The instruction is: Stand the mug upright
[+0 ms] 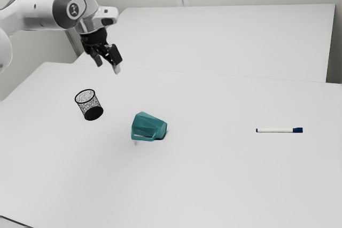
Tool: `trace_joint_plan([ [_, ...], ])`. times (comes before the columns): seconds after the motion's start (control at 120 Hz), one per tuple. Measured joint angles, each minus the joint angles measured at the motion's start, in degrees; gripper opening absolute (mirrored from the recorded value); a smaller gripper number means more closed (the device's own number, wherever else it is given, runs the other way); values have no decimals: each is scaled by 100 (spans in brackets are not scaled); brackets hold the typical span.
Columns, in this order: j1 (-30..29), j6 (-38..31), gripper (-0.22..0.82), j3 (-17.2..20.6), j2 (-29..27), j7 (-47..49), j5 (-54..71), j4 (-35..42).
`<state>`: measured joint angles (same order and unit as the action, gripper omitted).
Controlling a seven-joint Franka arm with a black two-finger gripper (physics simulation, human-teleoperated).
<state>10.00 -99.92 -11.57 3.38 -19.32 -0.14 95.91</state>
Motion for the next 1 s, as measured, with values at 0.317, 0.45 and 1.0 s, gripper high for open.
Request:
trace_joint_plan([
  [0.317,-379,-83,60,-12,83,111,-1067,616],
  [0.45,-707,-149,60,-13,251,134,-2027,863],
  [1.0,-1257,-546,60,41,1270,-313,-4330,1233],
])
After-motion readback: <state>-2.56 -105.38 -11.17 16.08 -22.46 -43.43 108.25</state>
